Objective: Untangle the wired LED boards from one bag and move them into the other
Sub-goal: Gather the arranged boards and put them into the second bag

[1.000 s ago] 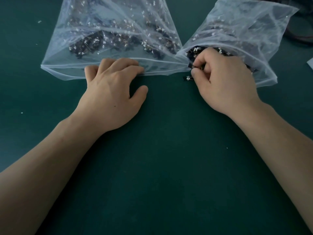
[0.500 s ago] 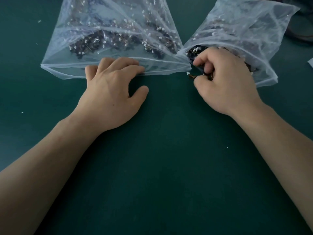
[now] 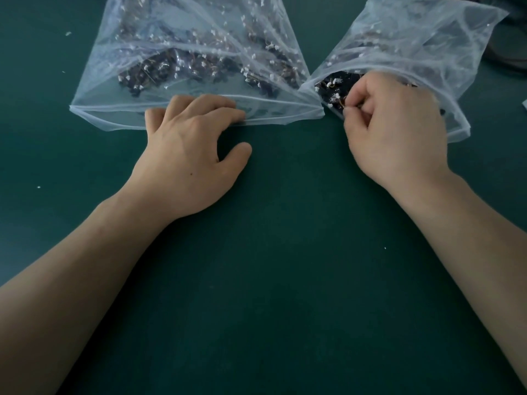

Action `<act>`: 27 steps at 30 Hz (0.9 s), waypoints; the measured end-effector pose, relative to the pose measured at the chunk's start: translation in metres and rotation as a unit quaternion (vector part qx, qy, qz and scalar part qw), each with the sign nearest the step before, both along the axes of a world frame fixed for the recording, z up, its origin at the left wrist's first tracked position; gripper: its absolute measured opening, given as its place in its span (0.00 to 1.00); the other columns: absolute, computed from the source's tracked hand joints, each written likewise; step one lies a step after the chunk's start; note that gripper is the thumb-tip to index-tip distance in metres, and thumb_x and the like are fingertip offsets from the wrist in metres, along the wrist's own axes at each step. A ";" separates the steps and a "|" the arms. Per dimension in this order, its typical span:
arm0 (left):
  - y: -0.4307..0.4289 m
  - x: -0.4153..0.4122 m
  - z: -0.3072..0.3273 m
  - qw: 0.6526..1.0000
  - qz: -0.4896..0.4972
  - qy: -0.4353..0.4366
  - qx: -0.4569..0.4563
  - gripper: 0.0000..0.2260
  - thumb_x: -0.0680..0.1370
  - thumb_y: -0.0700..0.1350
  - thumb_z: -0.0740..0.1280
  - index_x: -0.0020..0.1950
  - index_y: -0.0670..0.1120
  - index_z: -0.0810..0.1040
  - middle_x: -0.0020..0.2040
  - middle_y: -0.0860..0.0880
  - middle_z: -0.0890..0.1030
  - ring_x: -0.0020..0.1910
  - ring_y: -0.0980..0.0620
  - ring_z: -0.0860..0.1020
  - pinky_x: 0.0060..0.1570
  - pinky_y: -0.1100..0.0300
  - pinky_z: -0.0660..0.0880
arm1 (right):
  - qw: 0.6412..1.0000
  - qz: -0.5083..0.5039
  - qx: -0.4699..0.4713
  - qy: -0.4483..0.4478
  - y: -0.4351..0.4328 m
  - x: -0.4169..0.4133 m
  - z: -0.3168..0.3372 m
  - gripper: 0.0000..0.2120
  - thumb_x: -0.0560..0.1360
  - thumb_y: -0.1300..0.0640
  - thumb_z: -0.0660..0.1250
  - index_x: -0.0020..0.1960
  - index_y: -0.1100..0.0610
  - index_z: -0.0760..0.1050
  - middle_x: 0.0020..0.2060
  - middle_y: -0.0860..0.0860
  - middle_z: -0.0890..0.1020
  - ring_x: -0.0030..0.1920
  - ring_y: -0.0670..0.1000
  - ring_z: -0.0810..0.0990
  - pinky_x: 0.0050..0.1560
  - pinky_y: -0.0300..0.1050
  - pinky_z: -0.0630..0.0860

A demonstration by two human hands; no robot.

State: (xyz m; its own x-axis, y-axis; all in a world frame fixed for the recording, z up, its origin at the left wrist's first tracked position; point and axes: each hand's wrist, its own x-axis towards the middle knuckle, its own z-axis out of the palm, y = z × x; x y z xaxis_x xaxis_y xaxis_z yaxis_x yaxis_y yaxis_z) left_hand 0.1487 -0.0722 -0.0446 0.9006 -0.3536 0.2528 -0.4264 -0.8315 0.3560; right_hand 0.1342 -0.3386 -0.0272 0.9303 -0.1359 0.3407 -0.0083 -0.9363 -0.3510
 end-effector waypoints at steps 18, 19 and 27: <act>0.000 0.000 0.001 1.000 0.002 0.004 0.001 0.24 0.79 0.60 0.60 0.72 0.54 0.78 0.73 0.58 0.74 0.74 0.49 0.65 0.67 0.53 0.54 | 0.993 -0.009 -0.073 0.096 -0.001 0.001 -0.009 0.22 0.84 0.46 0.58 0.74 0.53 0.72 0.71 0.52 0.71 0.74 0.59 0.65 0.76 0.61 0.57; 0.000 0.000 0.001 1.000 0.002 0.004 0.001 0.24 0.79 0.60 0.60 0.72 0.54 0.78 0.73 0.58 0.74 0.74 0.49 0.65 0.67 0.53 0.54 | 0.992 -0.006 -0.080 0.098 -0.001 0.001 -0.008 0.22 0.84 0.46 0.58 0.74 0.55 0.72 0.70 0.53 0.71 0.73 0.60 0.66 0.75 0.61 0.59; 0.000 0.000 0.001 1.000 0.002 0.004 0.004 0.23 0.79 0.60 0.60 0.72 0.54 0.78 0.73 0.59 0.74 0.74 0.50 0.65 0.67 0.54 0.54 | 0.992 0.000 -0.102 0.069 -0.002 -0.001 -0.001 0.17 0.82 0.44 0.62 0.61 0.55 0.79 0.57 0.54 0.78 0.62 0.60 0.75 0.67 0.59 0.68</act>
